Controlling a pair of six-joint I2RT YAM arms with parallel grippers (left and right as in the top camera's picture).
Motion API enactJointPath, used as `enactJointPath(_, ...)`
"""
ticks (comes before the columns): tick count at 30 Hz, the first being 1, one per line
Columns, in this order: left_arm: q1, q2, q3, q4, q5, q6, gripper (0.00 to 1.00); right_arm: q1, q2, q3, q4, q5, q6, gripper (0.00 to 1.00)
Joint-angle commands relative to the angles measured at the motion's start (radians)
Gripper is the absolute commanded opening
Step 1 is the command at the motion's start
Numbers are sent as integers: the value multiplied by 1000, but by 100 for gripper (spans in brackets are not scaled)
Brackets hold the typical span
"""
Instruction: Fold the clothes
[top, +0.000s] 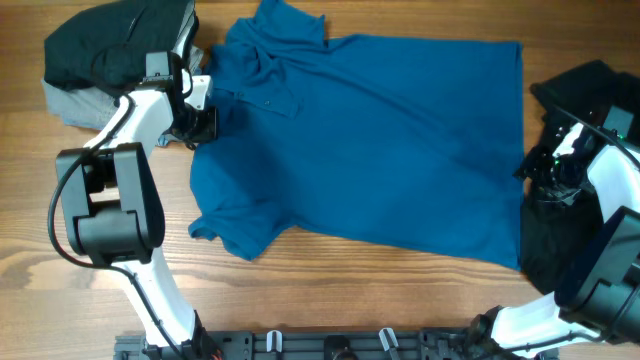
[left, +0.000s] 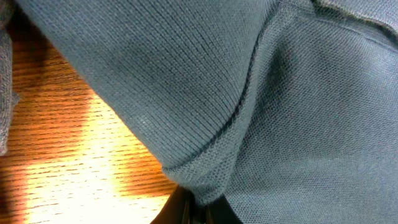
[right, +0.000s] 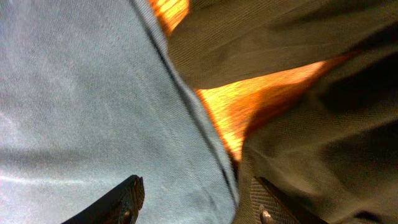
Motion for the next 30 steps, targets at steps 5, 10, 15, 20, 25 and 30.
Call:
enactJointPath(5,11,16,-11,-6,-82,-10,11,9,110,-3,85,-47,-67,59)
enactJointPath(10,11,16,-11,-6,-81,-10,13,13,180,-5,93,-50,-90,59)
enactJointPath(15,11,16,-11,-6,-82,-10,13,62,194,-72,145,-95,-92,38)
enactJointPath(20,11,16,-11,-7,-82,-9,13,60,193,-73,139,5,-26,8)
enactJointPath(25,11,16,-11,-6,-82,-9,14,58,192,-72,42,119,18,36)
enactJointPath(30,10,16,-11,-6,-82,-9,14,58,192,-72,1,192,76,44)
